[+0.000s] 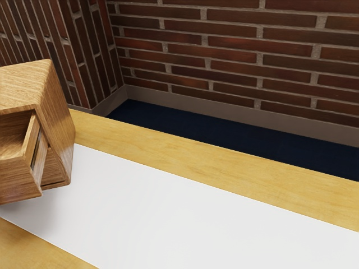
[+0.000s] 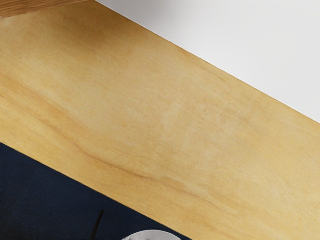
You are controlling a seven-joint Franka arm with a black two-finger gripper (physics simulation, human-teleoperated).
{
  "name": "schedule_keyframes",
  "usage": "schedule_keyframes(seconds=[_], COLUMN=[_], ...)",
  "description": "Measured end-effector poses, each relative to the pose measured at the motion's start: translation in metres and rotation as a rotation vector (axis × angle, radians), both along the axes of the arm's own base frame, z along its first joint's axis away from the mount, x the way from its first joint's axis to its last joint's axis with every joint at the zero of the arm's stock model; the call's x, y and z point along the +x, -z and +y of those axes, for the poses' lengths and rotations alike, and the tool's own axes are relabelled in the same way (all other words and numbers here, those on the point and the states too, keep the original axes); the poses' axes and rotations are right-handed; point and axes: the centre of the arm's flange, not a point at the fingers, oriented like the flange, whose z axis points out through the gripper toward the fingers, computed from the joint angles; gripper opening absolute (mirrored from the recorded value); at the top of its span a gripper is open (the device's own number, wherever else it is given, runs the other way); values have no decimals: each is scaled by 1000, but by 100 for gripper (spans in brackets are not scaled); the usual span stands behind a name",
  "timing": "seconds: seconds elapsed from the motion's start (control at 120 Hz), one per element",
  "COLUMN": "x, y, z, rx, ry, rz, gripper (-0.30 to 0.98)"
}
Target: Push the drawer handle with one arm to close the drawer
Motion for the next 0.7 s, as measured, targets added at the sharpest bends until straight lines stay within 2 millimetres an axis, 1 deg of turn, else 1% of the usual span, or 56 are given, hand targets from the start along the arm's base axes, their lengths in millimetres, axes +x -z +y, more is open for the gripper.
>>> schedule_keyframes(seconds=[0.142, 0.292, 0.367, 0.45, 0.567, 0.7], x=[-1, -7, -12, -17, -18, -15], y=[4, 2, 2, 5, 9, 12], z=[7, 8, 13, 24, 33, 35], rx=[4, 16, 17, 9, 8, 24], ry=[-48, -90, -113, -132, -134, -125], rz=[21, 20, 21, 25, 36, 53], gripper=[67, 67, 67, 67, 67, 67])
